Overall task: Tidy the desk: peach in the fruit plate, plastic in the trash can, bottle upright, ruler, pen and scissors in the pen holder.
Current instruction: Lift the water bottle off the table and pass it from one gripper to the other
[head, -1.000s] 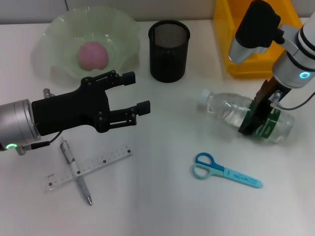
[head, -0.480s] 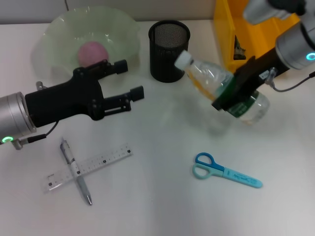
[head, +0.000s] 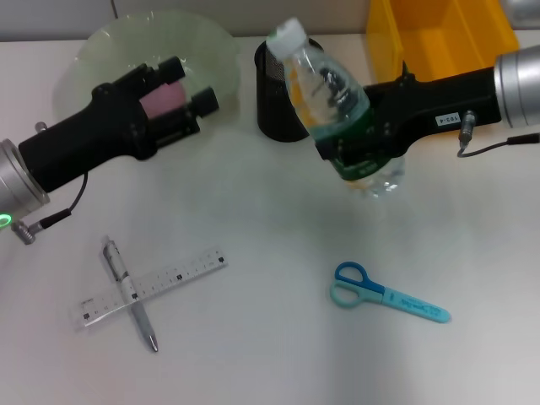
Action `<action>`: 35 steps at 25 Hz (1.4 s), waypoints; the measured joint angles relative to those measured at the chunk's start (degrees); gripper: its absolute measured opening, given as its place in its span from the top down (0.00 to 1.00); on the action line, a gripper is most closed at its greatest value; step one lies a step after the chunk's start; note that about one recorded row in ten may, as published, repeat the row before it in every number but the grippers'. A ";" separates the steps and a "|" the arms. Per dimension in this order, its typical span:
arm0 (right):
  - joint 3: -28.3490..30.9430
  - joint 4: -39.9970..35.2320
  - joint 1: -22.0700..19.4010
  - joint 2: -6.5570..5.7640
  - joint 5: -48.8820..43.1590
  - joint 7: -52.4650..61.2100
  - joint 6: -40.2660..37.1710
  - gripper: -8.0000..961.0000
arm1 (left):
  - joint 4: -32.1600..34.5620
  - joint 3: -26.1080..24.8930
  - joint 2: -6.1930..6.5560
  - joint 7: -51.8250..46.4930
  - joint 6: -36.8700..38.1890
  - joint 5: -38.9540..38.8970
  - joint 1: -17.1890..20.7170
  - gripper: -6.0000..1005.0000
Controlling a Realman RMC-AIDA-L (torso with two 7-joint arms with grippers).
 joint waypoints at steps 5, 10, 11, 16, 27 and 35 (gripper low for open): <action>2.09 7.30 -1.21 -0.08 8.79 -9.37 0.16 0.20 | -2.89 -2.69 -0.04 -2.60 0.21 -0.05 -1.39 0.19; 2.22 12.64 -0.97 -0.02 11.63 -15.07 0.23 0.20 | -5.38 -2.69 -0.31 -4.52 0.81 -0.15 -3.21 0.19; 2.13 13.67 -0.90 -0.02 12.40 -16.27 0.25 0.20 | -6.12 -2.68 -0.30 -4.56 0.97 -0.15 -3.60 0.19; 1.52 15.90 -0.49 0.01 13.82 -18.66 0.22 0.20 | -9.27 -2.53 -0.43 -5.11 1.37 -0.15 -5.70 0.19; 0.69 19.61 1.17 0.20 13.92 -20.70 0.45 0.20 | -11.27 -2.49 -0.64 -5.08 1.09 -0.14 -7.73 0.19; -0.23 20.51 1.58 0.36 13.98 -21.67 0.54 0.20 | -12.67 -2.39 -0.86 -4.56 1.33 -0.14 -9.21 0.19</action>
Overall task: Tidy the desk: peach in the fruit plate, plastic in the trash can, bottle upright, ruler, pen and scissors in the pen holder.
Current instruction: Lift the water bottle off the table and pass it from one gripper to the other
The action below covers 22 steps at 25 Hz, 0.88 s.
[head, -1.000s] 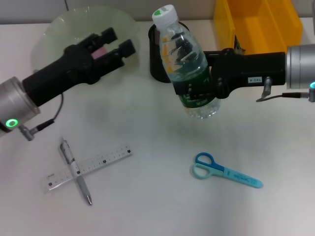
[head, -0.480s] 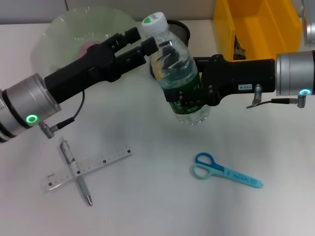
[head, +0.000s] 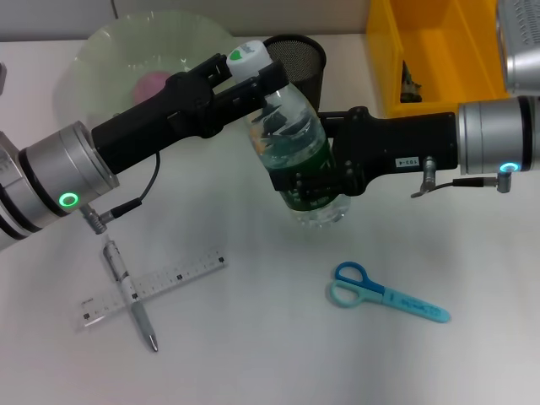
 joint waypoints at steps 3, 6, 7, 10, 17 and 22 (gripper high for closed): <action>0.05 0.00 0.00 0.02 0.06 -0.08 0.02 0.20 | -0.03 -0.01 0.00 0.02 0.09 0.02 -0.02 0.19; 0.08 0.00 0.00 0.07 0.12 -0.20 0.03 0.20 | -0.06 -0.04 0.01 0.45 0.21 0.25 -0.03 0.20; 0.08 0.04 0.00 0.09 0.28 -0.22 0.03 0.20 | -0.06 -0.04 0.01 0.45 0.21 0.25 -0.03 0.20; 0.03 0.35 0.06 0.10 0.79 -0.37 0.03 0.20 | -0.16 0.01 0.03 1.90 0.70 0.38 -0.03 0.21; 0.01 0.95 0.20 0.11 1.00 -0.56 -0.12 0.20 | -0.23 -0.06 0.05 2.96 1.27 0.15 -0.03 0.31; 0.05 1.08 0.20 0.11 1.24 -0.68 -0.17 0.19 | -0.24 -0.40 0.04 2.82 1.27 0.15 -0.02 0.45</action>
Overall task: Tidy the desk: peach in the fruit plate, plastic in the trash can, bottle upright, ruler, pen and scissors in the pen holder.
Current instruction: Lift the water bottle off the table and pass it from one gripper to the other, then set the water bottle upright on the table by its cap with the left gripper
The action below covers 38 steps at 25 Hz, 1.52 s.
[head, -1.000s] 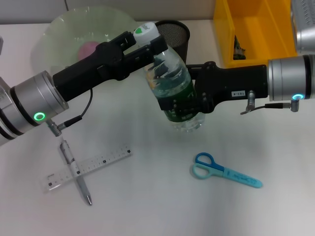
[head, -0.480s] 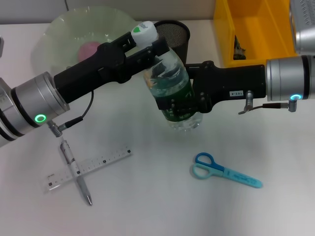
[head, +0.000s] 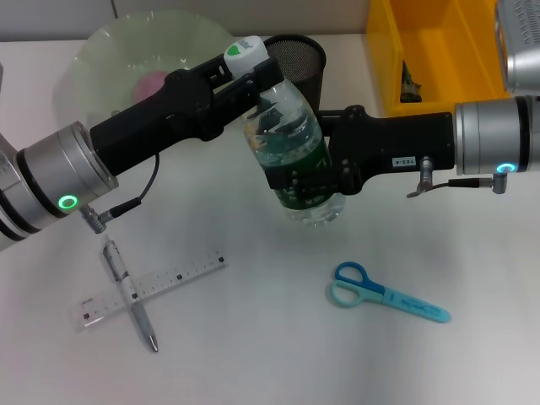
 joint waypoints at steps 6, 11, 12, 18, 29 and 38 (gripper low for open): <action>0.00 0.10 0.07 0.00 0.23 0.15 -0.09 0.19 | 0.01 -0.05 0.00 -0.34 -0.06 -0.12 0.00 0.57; -0.34 0.90 1.01 -0.21 -0.01 1.32 0.17 0.19 | 0.02 -0.08 0.04 -0.44 0.00 -0.17 0.00 0.57; -0.44 0.93 1.04 -0.23 -0.02 1.32 0.18 0.19 | 0.01 -0.07 0.06 -0.46 0.01 -0.16 0.00 0.57; -0.56 0.72 0.76 -0.17 -0.15 1.17 0.27 0.19 | 0.02 -0.10 0.10 -0.50 0.03 -0.16 0.11 0.57; -1.33 0.85 0.18 -0.18 -0.64 0.36 2.19 0.14 | 1.13 -0.89 0.51 -0.36 -0.34 -0.16 1.03 0.57; -4.46 1.54 -0.82 -0.13 -0.95 -0.31 6.05 0.14 | 8.18 -3.65 0.73 0.28 -0.31 -0.18 5.45 0.57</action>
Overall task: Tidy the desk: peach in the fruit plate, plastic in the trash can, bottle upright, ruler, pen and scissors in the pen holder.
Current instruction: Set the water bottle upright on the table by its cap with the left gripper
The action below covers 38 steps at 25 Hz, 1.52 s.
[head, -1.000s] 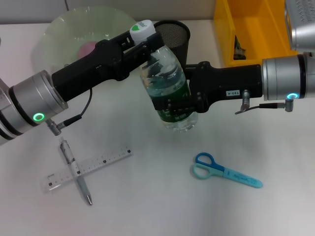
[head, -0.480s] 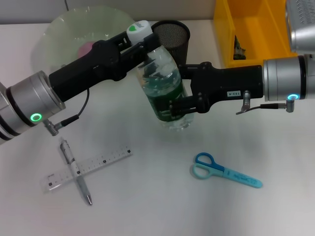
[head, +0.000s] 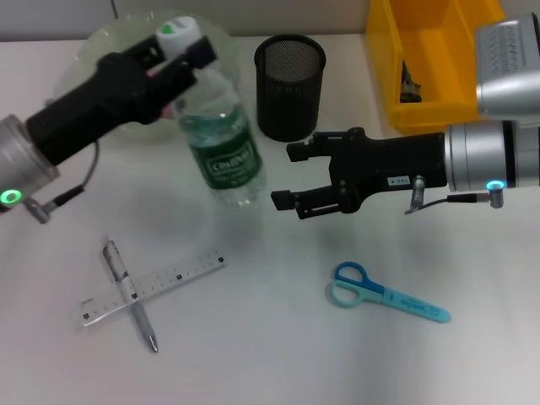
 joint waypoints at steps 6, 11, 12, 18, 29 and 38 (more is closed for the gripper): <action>-1.22 1.07 -0.43 0.05 -0.04 -2.19 2.40 0.14 | 2.64 -2.89 0.06 6.70 -0.57 -0.09 3.36 0.57; -1.32 1.82 -1.06 0.17 0.34 -5.46 2.98 0.14 | 3.93 -3.74 0.30 11.47 -1.57 -0.09 5.67 0.57; -1.31 1.91 -1.22 0.18 0.38 -5.94 3.05 0.14 | 5.28 -3.85 0.30 11.72 -2.92 -0.08 6.68 0.57; -1.35 1.95 -1.30 0.21 0.42 -6.14 3.30 0.14 | 6.53 -4.65 0.29 13.60 -6.12 -0.07 7.97 0.57; -1.35 2.77 -1.33 0.31 0.60 -6.19 3.73 0.14 | 5.00 -8.38 -0.10 17.47 -12.34 -0.33 7.93 0.57; -1.34 2.91 -1.33 0.31 0.67 -6.21 3.72 0.14 | 3.16 -8.48 -0.18 20.06 -15.08 -0.54 7.16 0.57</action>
